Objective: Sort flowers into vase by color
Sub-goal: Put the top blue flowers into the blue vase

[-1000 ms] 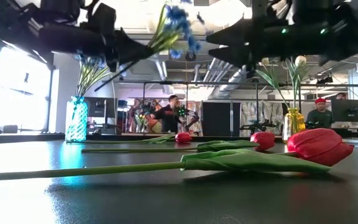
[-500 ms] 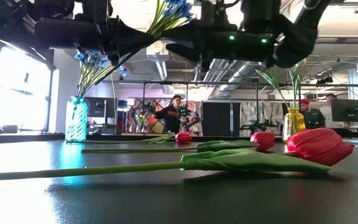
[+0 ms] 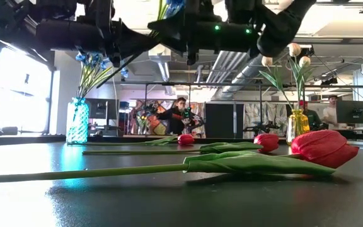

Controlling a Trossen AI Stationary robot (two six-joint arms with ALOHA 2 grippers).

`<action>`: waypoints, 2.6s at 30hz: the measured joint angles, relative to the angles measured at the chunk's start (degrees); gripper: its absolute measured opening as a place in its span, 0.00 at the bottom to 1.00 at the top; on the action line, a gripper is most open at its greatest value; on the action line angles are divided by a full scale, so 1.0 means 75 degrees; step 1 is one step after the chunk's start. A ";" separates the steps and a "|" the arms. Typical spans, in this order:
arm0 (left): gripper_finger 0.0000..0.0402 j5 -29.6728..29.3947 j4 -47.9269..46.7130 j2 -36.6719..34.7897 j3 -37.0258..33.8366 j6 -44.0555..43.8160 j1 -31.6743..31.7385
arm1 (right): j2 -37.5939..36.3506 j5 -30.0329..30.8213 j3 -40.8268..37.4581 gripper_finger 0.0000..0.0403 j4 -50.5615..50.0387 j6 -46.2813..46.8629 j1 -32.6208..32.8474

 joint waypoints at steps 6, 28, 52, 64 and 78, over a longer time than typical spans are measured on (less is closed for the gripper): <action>0.03 -0.0300 -0.0161 0.0000 -0.0001 0.0003 0.0003 | 0.0000 0.0320 0.0186 0.05 -0.0303 -0.0278 -0.0022; 0.51 -0.2346 -0.1977 0.0006 -0.0010 -0.0357 0.0096 | 0.0003 0.0595 0.0626 0.00 -0.2253 -0.0340 -0.0873; 0.56 -0.5809 -0.6355 -0.1852 -0.0010 -0.3230 -0.0474 | -0.0003 0.0616 0.3124 0.00 -0.7090 -0.1050 -0.1001; 0.56 -0.7875 -0.9499 -0.2771 -0.0712 -0.7704 -0.1119 | -0.0003 0.0002 0.3769 0.00 -0.8473 -0.1203 -0.1564; 0.66 -0.8128 -0.8702 -0.2760 -0.2004 -0.8096 -0.0706 | -0.0003 -0.0942 0.3786 0.00 -0.8637 -0.1602 -0.2057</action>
